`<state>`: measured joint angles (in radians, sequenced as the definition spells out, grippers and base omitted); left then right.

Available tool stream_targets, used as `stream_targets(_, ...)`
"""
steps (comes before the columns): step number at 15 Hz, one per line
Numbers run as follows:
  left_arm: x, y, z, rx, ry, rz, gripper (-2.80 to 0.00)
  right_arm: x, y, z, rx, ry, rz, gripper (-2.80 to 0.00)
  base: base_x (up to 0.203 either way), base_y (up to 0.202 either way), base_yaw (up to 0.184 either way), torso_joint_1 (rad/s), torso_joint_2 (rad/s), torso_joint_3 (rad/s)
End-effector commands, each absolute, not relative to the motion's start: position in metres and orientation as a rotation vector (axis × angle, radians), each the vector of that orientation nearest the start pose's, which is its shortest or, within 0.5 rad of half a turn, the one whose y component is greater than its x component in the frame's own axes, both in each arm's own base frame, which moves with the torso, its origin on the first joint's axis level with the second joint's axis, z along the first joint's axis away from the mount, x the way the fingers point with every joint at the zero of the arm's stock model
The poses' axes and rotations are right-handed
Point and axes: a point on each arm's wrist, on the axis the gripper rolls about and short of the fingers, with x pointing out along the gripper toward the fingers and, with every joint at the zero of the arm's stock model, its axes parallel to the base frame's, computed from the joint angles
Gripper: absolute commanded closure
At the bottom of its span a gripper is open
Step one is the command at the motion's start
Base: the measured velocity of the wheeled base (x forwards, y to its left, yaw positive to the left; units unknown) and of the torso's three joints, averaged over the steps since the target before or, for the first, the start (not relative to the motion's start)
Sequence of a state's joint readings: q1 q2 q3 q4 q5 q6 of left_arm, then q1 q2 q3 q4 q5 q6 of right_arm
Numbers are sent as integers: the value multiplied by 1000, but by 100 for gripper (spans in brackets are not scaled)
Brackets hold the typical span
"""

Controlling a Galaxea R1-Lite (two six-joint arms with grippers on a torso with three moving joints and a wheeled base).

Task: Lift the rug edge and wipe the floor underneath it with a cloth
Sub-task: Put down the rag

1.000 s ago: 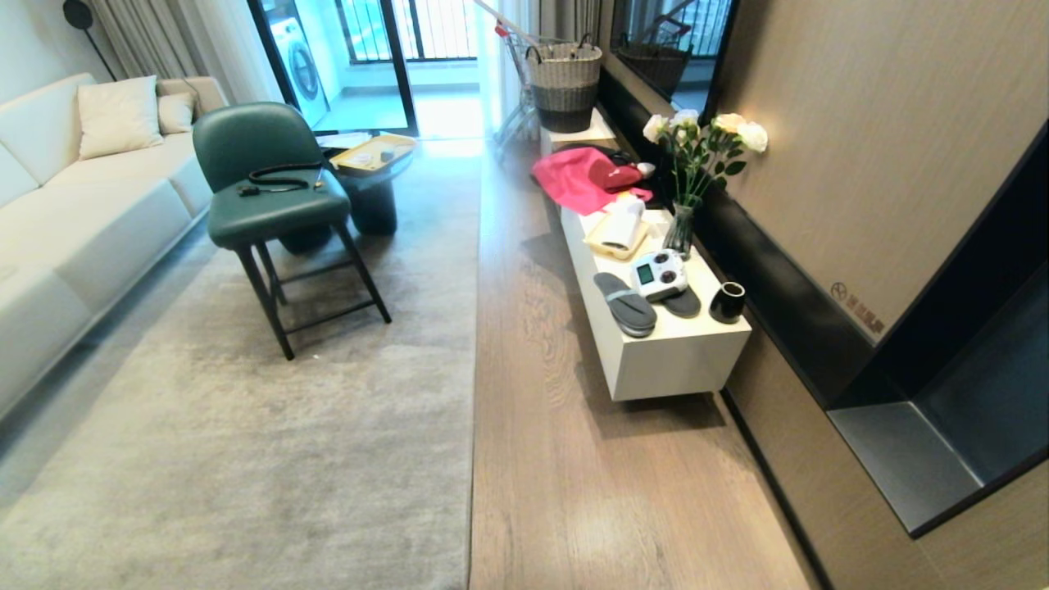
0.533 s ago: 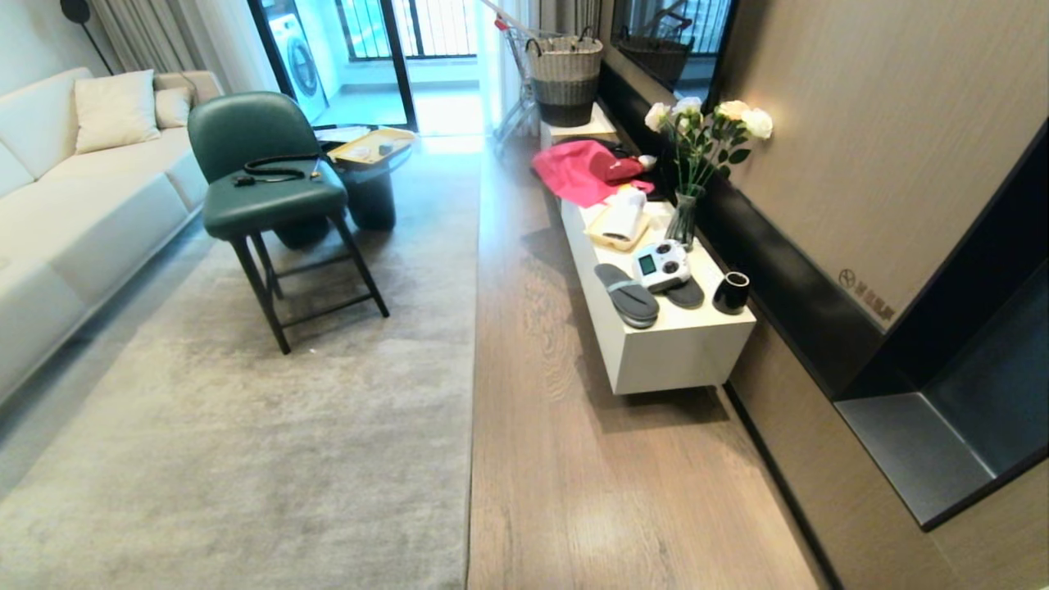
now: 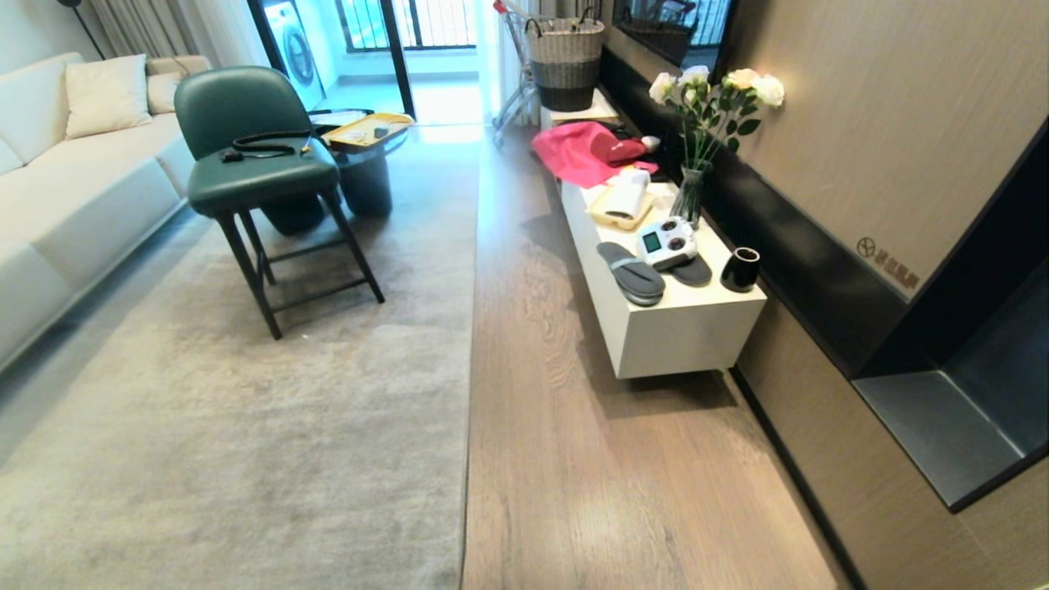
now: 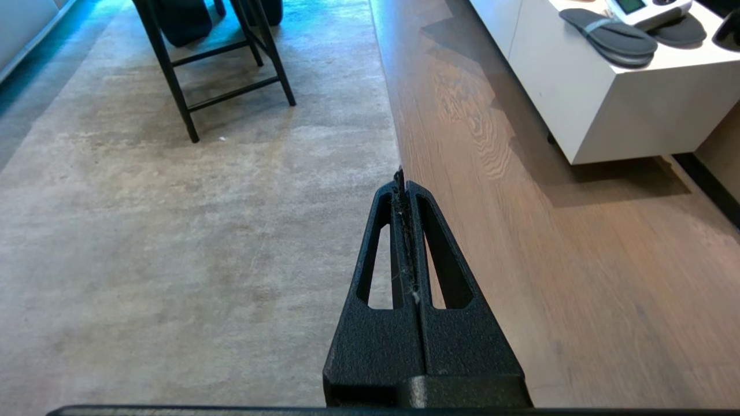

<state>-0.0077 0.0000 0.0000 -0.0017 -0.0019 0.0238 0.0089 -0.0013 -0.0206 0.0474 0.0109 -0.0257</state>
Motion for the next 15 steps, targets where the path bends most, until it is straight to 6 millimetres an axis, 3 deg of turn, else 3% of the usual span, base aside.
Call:
stream_targets(1, -23, 0, 76, 23, -2, -9, 0, -24, 0, 76, -26, 27, 22, 0, 0, 0, 0, -118, 497, 373)
stream_targets(15, -23, 0, 76, 25, -2, -9, 0, -24, 0, 76, -26, 27, 20, 0, 0, 0, 0, -40, 442, 406)
